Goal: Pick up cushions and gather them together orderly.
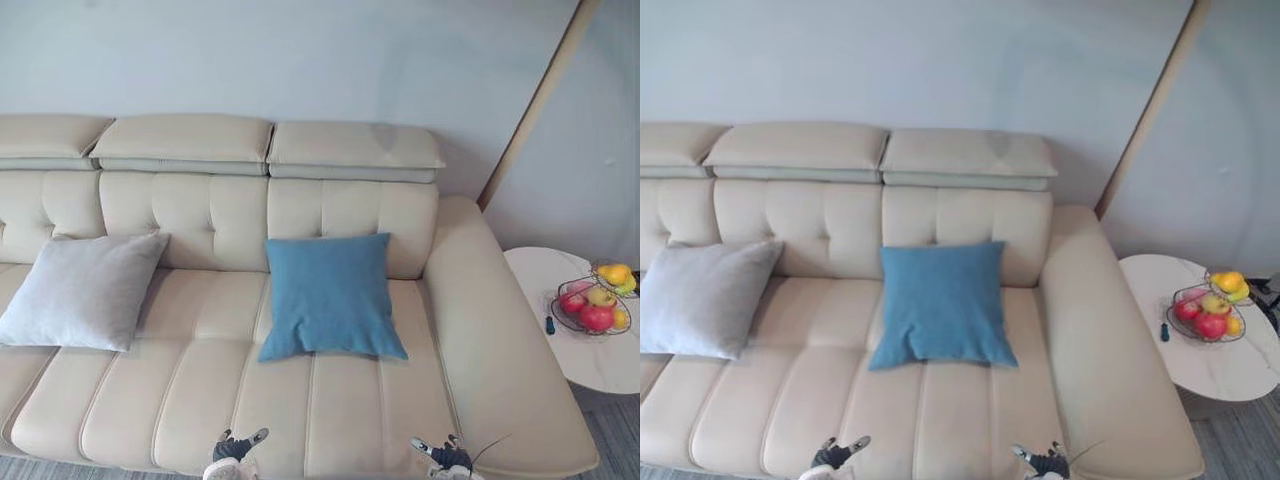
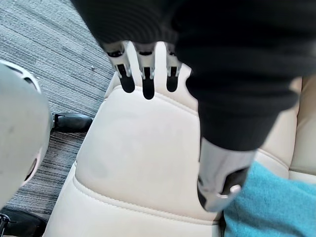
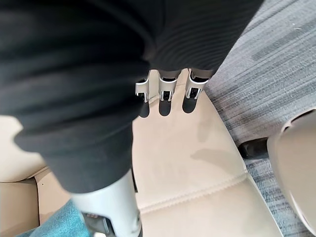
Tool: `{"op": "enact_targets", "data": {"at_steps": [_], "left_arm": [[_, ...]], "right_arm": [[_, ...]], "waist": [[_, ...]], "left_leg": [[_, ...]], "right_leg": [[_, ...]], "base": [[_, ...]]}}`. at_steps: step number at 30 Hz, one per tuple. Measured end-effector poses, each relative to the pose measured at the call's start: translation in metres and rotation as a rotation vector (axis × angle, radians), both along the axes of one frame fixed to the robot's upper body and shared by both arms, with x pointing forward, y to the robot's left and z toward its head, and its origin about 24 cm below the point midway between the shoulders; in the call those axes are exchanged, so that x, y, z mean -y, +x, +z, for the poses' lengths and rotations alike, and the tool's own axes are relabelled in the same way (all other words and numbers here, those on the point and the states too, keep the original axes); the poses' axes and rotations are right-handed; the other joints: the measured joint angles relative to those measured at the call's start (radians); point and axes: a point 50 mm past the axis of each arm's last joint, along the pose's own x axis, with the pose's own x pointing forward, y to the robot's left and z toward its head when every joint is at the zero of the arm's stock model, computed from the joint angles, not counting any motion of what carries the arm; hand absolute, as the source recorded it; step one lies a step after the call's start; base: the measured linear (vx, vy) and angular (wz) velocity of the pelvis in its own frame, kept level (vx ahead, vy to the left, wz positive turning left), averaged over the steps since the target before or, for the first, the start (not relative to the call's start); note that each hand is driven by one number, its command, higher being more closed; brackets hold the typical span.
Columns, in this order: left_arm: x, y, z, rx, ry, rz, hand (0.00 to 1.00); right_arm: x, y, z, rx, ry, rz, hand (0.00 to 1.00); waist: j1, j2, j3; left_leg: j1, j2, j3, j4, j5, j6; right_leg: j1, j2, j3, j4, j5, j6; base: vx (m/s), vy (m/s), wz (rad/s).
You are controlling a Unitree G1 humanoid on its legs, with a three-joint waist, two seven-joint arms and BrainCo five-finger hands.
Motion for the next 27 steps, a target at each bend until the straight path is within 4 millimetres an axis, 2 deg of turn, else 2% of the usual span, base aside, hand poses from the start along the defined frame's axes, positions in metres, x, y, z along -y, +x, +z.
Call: {"op": "enact_targets", "data": {"at_steps": [3,4,5,6,7,8,10,11,12,13,14,15,16,17,18,19,21,24,26,27], "left_arm": [[-0.002,0.009,0.002,0.02,0.01,-0.007,0.0],[-0.002,0.014,0.004,0.032,0.011,-0.01,0.0],[-0.002,0.024,0.008,0.063,0.014,-0.013,0.0],[0.0,0.026,0.008,0.071,0.008,-0.008,0.0],[0.002,0.028,0.009,0.078,0.006,-0.011,0.0],[0.002,0.032,0.011,0.095,0.009,-0.015,0.0],[-0.003,0.035,0.014,0.113,0.023,-0.013,0.0],[-0.005,0.035,0.015,0.121,0.03,-0.01,0.0],[-0.005,0.035,0.016,0.128,0.032,-0.007,0.0],[-0.003,0.037,0.016,0.134,0.026,-0.006,0.0],[0.001,0.037,0.016,0.137,0.017,-0.004,0.0],[0.004,0.038,0.017,0.142,0.012,-0.007,0.0],[0.015,0.037,0.015,0.135,-0.013,-0.022,0.0],[0.015,0.037,0.015,0.136,-0.014,-0.023,0.0],[0.017,0.038,0.015,0.138,-0.015,-0.039,0.0],[0.016,0.038,0.015,0.138,-0.015,-0.035,0.0],[0.017,0.036,0.015,0.135,-0.015,-0.034,0.0],[0.015,0.039,0.016,0.144,-0.014,-0.028,0.0],[0.013,0.037,0.015,0.139,-0.014,-0.007,0.0],[0.013,0.034,0.013,0.127,-0.017,-0.005,0.0]], "right_arm": [[-0.009,0.02,0.004,0.042,0.007,0.059,0.0],[-0.01,0.021,0.005,0.045,0.008,0.06,0.0],[-0.013,0.029,0.007,0.062,0.003,0.078,0.0],[-0.012,0.034,0.009,0.073,0.0,0.081,0.0],[-0.014,0.039,0.01,0.086,-0.001,0.082,0.0],[-0.015,0.033,0.008,0.068,0.003,0.081,0.0],[-0.017,0.029,0.006,0.054,0.008,0.087,0.0],[-0.018,0.03,0.007,0.058,0.007,0.096,0.0],[-0.018,0.035,0.008,0.069,0.006,0.099,0.0],[-0.016,0.039,0.009,0.078,-0.001,0.102,0.0],[-0.013,0.043,0.011,0.086,-0.013,0.104,0.0],[-0.011,0.045,0.012,0.091,-0.021,0.107,0.0],[-0.005,0.051,0.016,0.105,-0.054,0.12,0.0],[-0.004,0.051,0.016,0.105,-0.056,0.12,0.0],[-0.004,0.044,0.013,0.08,-0.055,0.117,0.0],[-0.004,0.035,0.008,0.041,-0.048,0.112,0.0],[-0.002,0.033,0.007,0.03,-0.049,0.109,0.0],[-0.004,0.034,0.007,0.03,-0.044,0.106,0.0],[-0.004,0.032,0.006,0.024,-0.035,0.091,0.0],[-0.004,0.03,0.005,0.019,-0.028,0.078,0.0]], "waist": [[0.0,-0.011,0.03],[0.0,-0.019,0.039],[0.009,-0.023,0.057],[0.018,-0.011,0.061],[0.016,-0.005,0.077],[0.011,-0.013,0.082],[0.01,-0.037,0.077],[0.012,-0.049,0.07],[0.018,-0.049,0.071],[0.037,-0.041,0.077],[0.055,-0.017,0.078],[0.059,-0.001,0.077],[0.053,0.051,0.094],[0.052,0.053,0.095],[0.052,0.065,0.103],[0.051,0.061,0.104],[0.052,0.058,0.103],[0.048,0.031,0.113],[0.047,0.027,0.112],[0.046,0.028,0.108]], "left_leg": [[-0.03,0.0,0.049,0.024,-0.01,0.01],[-0.049,0.001,0.055,0.051,-0.02,0.016],[-0.095,0.024,0.085,0.112,-0.036,0.037],[-0.11,0.052,0.092,0.122,-0.039,0.044],[-0.128,0.067,0.095,0.145,-0.04,0.046],[-0.136,0.067,0.076,0.185,-0.045,0.053],[-0.169,0.064,0.055,0.236,-0.048,0.059],[-0.206,0.066,0.039,0.282,-0.049,0.06],[-0.234,0.075,0.036,0.315,-0.048,0.059],[-0.263,0.098,0.032,0.349,-0.047,0.056],[-0.285,0.114,0.025,0.357,-0.036,0.04],[-0.306,0.13,0.017,0.361,-0.027,0.031],[-0.369,0.167,-0.034,0.362,0.017,0.013],[-0.37,0.168,-0.035,0.357,0.023,0.012],[-0.359,0.173,-0.032,0.307,0.054,0.003],[-0.343,0.176,-0.031,0.294,0.057,0.011],[-0.322,0.164,-0.037,0.34,0.047,0.018],[-0.304,0.128,-0.071,0.476,-0.071,0.048],[-0.267,0.113,-0.094,0.542,-0.146,0.036],[-0.23,0.101,-0.106,0.533,-0.185,0.016]], "right_leg": [[-0.053,0.002,0.04,0.023,0.028,0.003],[-0.07,0.001,0.039,0.03,0.043,0.004],[-0.103,0.01,0.042,0.015,0.111,0.026],[-0.11,0.015,0.039,0.024,0.104,0.023],[-0.152,0.0,-0.008,0.238,0.005,-0.008],[-0.168,-0.033,-0.024,0.494,-0.089,0.019],[-0.135,-0.049,-0.001,0.604,-0.124,0.055],[-0.098,-0.051,0.019,0.611,-0.157,0.084],[-0.073,-0.048,0.028,0.567,-0.198,0.089],[-0.043,-0.021,0.004,0.465,-0.238,0.042],[-0.024,0.006,-0.011,0.387,-0.252,0.016],[-0.009,0.026,-0.02,0.337,-0.262,0.0],[-0.006,0.076,-0.069,0.269,-0.261,-0.062],[-0.008,0.078,-0.073,0.268,-0.26,-0.063],[-0.016,0.084,-0.107,0.276,-0.252,-0.077],[-0.016,0.079,-0.13,0.276,-0.244,-0.09],[-0.03,0.067,-0.142,0.276,-0.23,-0.114],[-0.051,0.029,-0.151,0.261,-0.193,-0.111],[-0.047,0.015,-0.149,0.228,-0.16,-0.096],[-0.045,0.011,-0.142,0.204,-0.137,-0.083]], "base": [[-0.09,0.028,-0.49],[-0.16,0.016,-0.53],[-0.15,0.014,-0.48],[-0.19,-0.011,-0.47],[-0.13,-0.045,-0.01],[-0.08,-0.074,0.18],[-0.07,-0.143,0.37],[-0.13,-0.193,0.32],[-0.26,-0.255,0.08],[-0.26,-0.208,-0.2],[-0.29,-0.193,-0.27],[-0.36,-0.215,0.15],[-0.3,-0.179,0.3],[-0.45,-0.236,0.6],[-0.33,-0.143,0.52],[-0.36,-0.155,0.52],[-0.19,-0.047,0.22],[-0.23,0.037,0.2],[-0.18,0.16,0.03],[-0.12,0.215,-0.09]]}}
